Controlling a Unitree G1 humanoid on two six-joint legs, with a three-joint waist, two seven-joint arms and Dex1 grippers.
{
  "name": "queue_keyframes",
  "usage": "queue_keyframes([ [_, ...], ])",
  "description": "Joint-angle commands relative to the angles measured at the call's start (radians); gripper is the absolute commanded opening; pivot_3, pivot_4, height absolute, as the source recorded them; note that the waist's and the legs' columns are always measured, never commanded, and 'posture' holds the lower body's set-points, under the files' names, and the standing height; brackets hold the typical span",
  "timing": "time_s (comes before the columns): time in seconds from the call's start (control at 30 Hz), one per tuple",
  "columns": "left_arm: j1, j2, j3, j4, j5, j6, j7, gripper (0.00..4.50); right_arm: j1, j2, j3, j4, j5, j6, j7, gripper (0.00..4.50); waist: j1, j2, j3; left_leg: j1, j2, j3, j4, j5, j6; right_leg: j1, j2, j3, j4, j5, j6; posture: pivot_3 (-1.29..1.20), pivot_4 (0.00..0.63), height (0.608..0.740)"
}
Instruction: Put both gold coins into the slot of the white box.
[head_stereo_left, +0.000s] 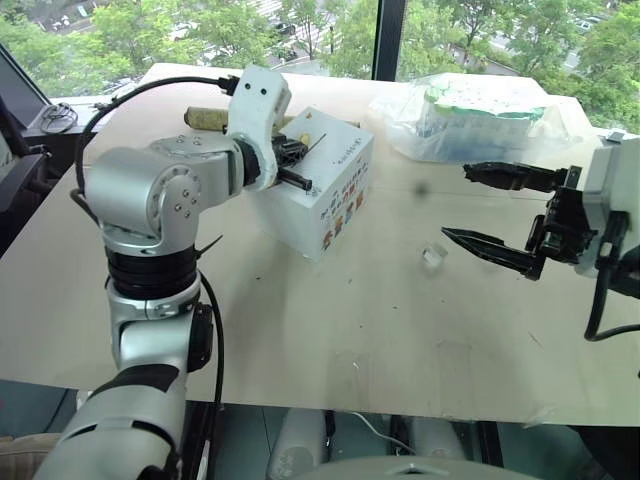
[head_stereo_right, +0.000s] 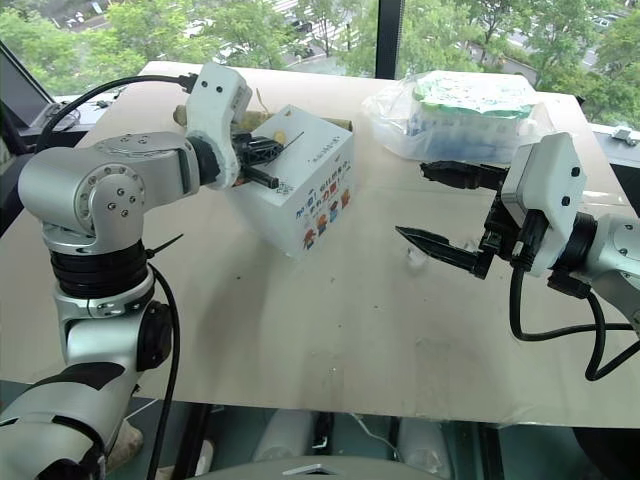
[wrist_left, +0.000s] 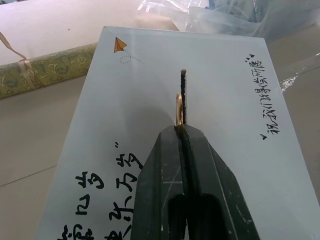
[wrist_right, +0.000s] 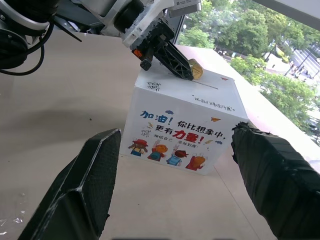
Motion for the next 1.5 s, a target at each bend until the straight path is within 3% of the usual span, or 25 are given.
queue_keyframes([
  [0.03, -0.018, -0.007, 0.016, -0.024, -0.004, 0.012, -0.008, 0.00, -0.004, -0.005, -0.039, -0.015, -0.005, -0.014, -0.007, 3.80, 0.000, 0.000, 0.000, 0.000, 0.000, 0.000, 0.000, 0.000, 0.000, 0.000, 0.000, 0.000, 0.000, 0.000, 0.000, 0.00, 0.150, 0.740],
  [1.17, 0.001, 0.007, 0.007, -0.019, 0.021, 0.050, -0.007, 0.00, -0.004, -0.009, -0.032, -0.021, -0.008, -0.007, -0.019, 3.80, -0.001, 0.000, 0.000, 0.000, 0.000, 0.000, 0.000, 0.000, 0.000, 0.000, 0.000, 0.000, 0.000, 0.000, 0.000, 0.00, 0.150, 0.740],
  [1.27, 0.010, 0.009, 0.007, -0.022, 0.019, 0.051, -0.012, 0.88, -0.003, -0.008, -0.033, -0.021, -0.009, -0.008, -0.018, 3.89, -0.001, 0.000, 0.000, 0.000, 0.000, 0.000, 0.000, 0.000, 0.000, 0.000, 0.000, 0.000, 0.000, 0.000, 0.000, 0.00, 0.150, 0.740],
  [1.43, 0.006, -0.009, 0.029, -0.031, 0.009, 0.029, -0.019, 3.09, 0.002, -0.009, -0.036, -0.021, -0.008, -0.007, -0.018, 3.89, -0.001, 0.000, 0.000, 0.001, 0.000, 0.000, 0.000, 0.000, 0.000, 0.000, 0.000, 0.000, 0.000, 0.000, 0.000, 0.00, 0.150, 0.740],
  [1.5, 0.006, -0.017, 0.041, -0.037, 0.004, -0.003, -0.024, 3.09, 0.004, -0.009, -0.036, -0.021, -0.009, -0.007, -0.018, 3.89, 0.000, 0.000, 0.000, 0.001, 0.000, 0.000, 0.000, 0.000, 0.000, 0.000, 0.000, 0.000, 0.001, 0.000, 0.000, 0.00, 0.150, 0.740],
])
